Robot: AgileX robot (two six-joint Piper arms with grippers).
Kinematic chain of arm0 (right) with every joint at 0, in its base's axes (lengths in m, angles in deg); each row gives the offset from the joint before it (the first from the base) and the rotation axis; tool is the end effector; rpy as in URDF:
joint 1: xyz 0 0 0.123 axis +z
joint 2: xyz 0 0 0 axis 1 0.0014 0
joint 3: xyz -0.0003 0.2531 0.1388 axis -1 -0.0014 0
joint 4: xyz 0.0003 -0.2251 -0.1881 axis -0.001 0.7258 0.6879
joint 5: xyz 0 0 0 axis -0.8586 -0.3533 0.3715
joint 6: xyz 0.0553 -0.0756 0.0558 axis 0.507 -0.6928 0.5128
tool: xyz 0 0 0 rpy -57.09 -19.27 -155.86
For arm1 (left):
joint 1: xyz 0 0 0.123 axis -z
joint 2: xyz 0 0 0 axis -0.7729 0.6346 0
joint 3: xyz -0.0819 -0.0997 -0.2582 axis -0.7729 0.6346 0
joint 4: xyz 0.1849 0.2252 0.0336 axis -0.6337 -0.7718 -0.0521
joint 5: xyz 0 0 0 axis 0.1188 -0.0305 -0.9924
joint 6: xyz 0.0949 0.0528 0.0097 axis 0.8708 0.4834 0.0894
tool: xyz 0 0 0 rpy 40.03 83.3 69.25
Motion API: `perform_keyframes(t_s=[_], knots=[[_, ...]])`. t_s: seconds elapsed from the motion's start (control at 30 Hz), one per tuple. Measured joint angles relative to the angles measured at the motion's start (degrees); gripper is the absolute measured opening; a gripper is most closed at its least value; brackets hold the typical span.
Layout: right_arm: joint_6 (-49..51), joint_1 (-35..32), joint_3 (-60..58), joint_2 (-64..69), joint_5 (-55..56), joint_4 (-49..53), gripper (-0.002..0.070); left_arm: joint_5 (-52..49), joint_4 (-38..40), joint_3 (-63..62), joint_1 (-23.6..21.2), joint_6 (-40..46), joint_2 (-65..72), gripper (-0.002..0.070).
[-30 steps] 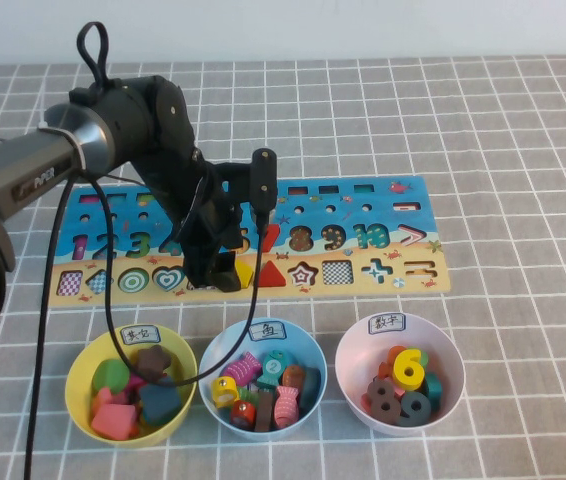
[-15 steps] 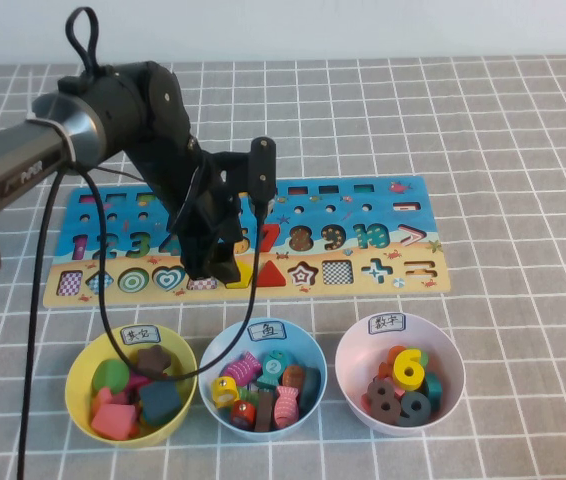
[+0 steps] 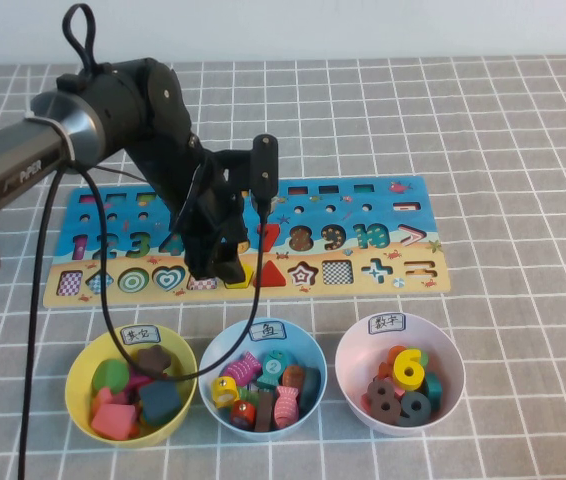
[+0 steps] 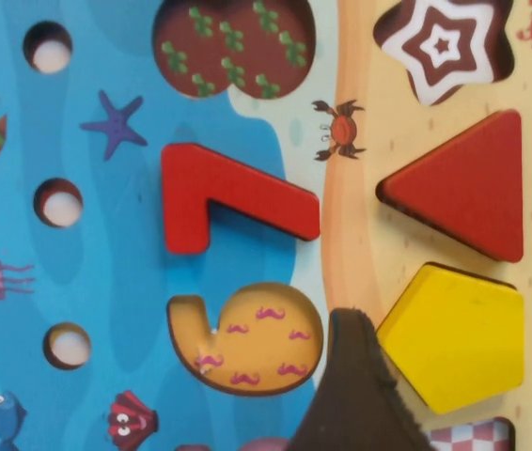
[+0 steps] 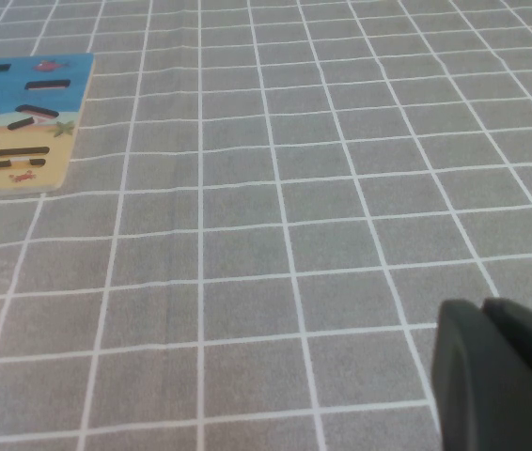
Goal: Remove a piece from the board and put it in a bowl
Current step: Pick up the "Pentagon"
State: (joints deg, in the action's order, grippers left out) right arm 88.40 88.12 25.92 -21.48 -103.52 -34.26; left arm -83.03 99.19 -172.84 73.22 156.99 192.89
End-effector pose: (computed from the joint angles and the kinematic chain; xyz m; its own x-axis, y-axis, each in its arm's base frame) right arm 0.1080 -0.0008 0.1637 -0.3106 0.0908 -0.9462 0.0350 0.9958 0.0841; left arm 0.4437 -0.2126 0.1741 0.0616 0.9541 -0.2930 0.9928 -0.0285 0.1162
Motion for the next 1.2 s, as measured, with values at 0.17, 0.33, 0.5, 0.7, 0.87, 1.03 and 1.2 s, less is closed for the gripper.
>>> perform_keyframes(t_s=[0.17, 0.33, 0.5, 0.7, 0.87, 1.03, 1.2], knots=[[0.00, 0.00, 0.00, 0.00, 0.00, 0.00, -0.0017, 0.08, 0.00, 0.00, 0.00, 0.00, 1.40, 0.0422], [0.00, 0.00, 0.00, 0.00, 0.00, 0.00, -0.0017, 0.26, 0.00, 0.00, 0.09, 0.00, 2.13, 0.0422], [0.00, 0.00, 0.00, 0.00, 0.00, 0.00, -0.0017, 1.00, -0.11, 0.00, 0.22, 0.00, 2.13, 0.0422], [0.00, 0.00, 0.00, 0.00, 0.00, 0.00, -0.0017, 1.08, -0.11, 0.00, 0.22, 0.00, 2.13, 0.0422], [0.00, 0.00, 0.00, 0.00, 0.00, 0.00, -0.0017, 1.08, -0.11, 0.00, 0.22, 0.00, 2.24, 0.0422], [0.00, 0.00, 0.00, 0.00, 0.00, 0.00, -0.0017, 0.98, -0.11, 0.00, 0.22, 0.00, 2.81, 0.0421], [0.00, 0.00, 0.00, 0.00, 0.00, 0.00, -0.0017, 1.08, -0.11, 0.00, 0.22, 0.11, 2.81, 0.0421]])
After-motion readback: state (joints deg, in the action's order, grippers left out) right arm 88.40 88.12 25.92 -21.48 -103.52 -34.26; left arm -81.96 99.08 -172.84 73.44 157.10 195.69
